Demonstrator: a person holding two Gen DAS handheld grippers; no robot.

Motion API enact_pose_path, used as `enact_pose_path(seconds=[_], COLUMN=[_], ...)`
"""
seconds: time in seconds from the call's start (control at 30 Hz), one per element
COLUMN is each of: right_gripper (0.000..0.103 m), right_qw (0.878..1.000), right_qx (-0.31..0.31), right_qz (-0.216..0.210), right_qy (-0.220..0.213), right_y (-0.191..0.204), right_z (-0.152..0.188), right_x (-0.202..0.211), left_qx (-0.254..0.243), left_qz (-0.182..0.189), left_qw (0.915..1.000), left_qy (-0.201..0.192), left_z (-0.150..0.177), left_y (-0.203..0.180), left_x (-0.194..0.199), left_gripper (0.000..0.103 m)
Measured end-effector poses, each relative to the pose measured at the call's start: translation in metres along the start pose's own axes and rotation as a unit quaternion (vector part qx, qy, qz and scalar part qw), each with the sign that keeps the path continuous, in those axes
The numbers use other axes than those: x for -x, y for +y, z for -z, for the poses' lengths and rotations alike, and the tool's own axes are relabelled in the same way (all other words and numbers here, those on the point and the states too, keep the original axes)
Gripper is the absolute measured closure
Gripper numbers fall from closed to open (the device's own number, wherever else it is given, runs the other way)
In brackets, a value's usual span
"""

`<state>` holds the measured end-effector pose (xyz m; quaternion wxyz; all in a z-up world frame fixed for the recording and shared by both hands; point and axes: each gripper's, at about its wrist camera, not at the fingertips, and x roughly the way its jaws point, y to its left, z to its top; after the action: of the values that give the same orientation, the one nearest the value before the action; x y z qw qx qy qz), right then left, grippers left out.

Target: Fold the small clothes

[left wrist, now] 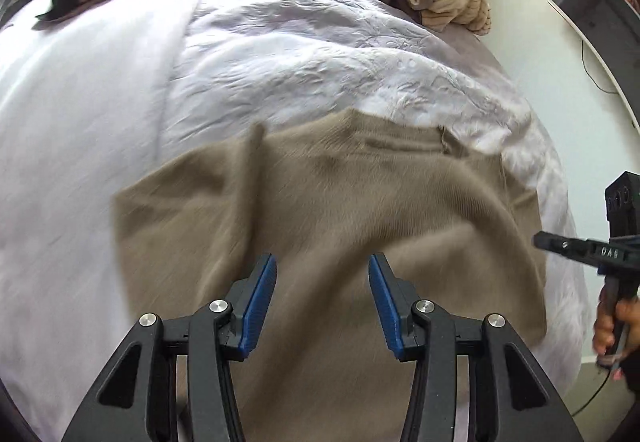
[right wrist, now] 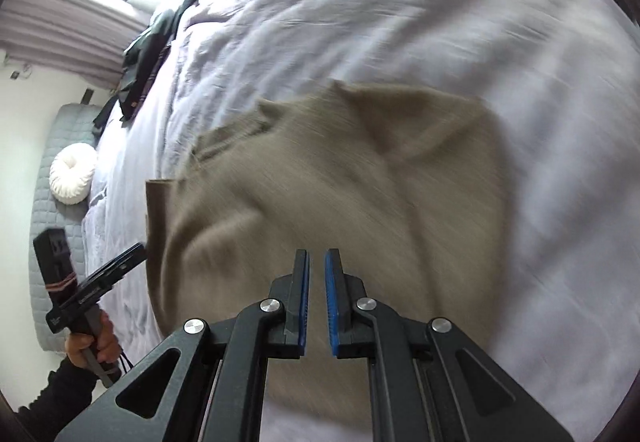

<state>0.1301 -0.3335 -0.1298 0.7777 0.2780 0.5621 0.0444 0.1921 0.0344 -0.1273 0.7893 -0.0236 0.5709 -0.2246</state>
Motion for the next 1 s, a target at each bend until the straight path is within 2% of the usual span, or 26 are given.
enact_pose_path(seconds=[0.13, 0.23, 0.27, 0.4, 0.47, 0.5, 0.57, 0.6, 0.63, 0.67, 0.77, 0.9, 1.0], right_gripper=[0.093, 0.094, 0.098, 0.098, 0.101, 0.101, 0.101, 0.098, 0.096, 0.096, 0.096, 0.096, 0.096], right_qw=[1.0, 1.0, 1.0, 0.999, 0.998, 0.998, 0.998, 0.997, 0.995, 0.993, 0.993, 0.996, 0.998], right_qx=[0.014, 0.018, 0.016, -0.025, -0.043, -0.047, -0.045, -0.041, -0.041, -0.047, -0.075, -0.028, 0.0], right_qz=[-0.004, 0.013, 0.011, -0.009, -0.005, -0.004, 0.014, 0.029, 0.07, 0.088, 0.067, 0.06, 0.041], right_qy=[0.006, 0.008, 0.003, -0.029, -0.044, -0.045, -0.05, -0.054, -0.06, -0.062, -0.07, -0.061, -0.042], right_y=[0.014, 0.004, -0.002, -0.035, -0.049, -0.053, -0.055, -0.054, -0.054, -0.056, -0.06, -0.038, -0.015], right_z=[-0.022, -0.03, -0.032, -0.044, -0.051, -0.052, -0.055, -0.055, -0.055, -0.055, -0.044, -0.017, 0.018], right_x=[-0.034, -0.055, -0.058, -0.053, -0.046, -0.045, -0.04, -0.036, -0.03, -0.025, -0.004, 0.015, 0.02], left_qx=[0.012, 0.033, 0.038, 0.042, 0.038, 0.044, 0.064, 0.063, 0.055, 0.048, 0.04, 0.035, 0.025], left_qz=[-0.036, -0.033, -0.027, -0.033, -0.081, -0.075, -0.071, -0.078, -0.1, -0.122, -0.145, -0.148, -0.143], left_qw=[0.9992, 0.9989, 0.9989, 0.9985, 0.9959, 0.9961, 0.9954, 0.9948, 0.9934, 0.9913, 0.9884, 0.9883, 0.9894], left_qy=[0.007, -0.001, -0.003, -0.012, -0.014, -0.014, -0.013, -0.013, -0.016, -0.016, -0.017, -0.015, -0.012], left_z=[-0.009, -0.01, -0.011, -0.017, -0.021, -0.021, -0.021, -0.02, -0.019, -0.017, -0.009, 0.007, 0.031], left_y=[0.02, 0.043, 0.049, 0.068, 0.075, 0.082, 0.091, 0.094, 0.093, 0.092, 0.092, 0.082, 0.067], left_x=[-0.031, -0.043, -0.044, -0.042, -0.044, -0.045, -0.042, -0.037, -0.033, -0.029, -0.015, 0.008, 0.021], left_gripper=[0.053, 0.053, 0.053, 0.053, 0.053, 0.053, 0.053, 0.053, 0.053, 0.053, 0.053, 0.053, 0.053])
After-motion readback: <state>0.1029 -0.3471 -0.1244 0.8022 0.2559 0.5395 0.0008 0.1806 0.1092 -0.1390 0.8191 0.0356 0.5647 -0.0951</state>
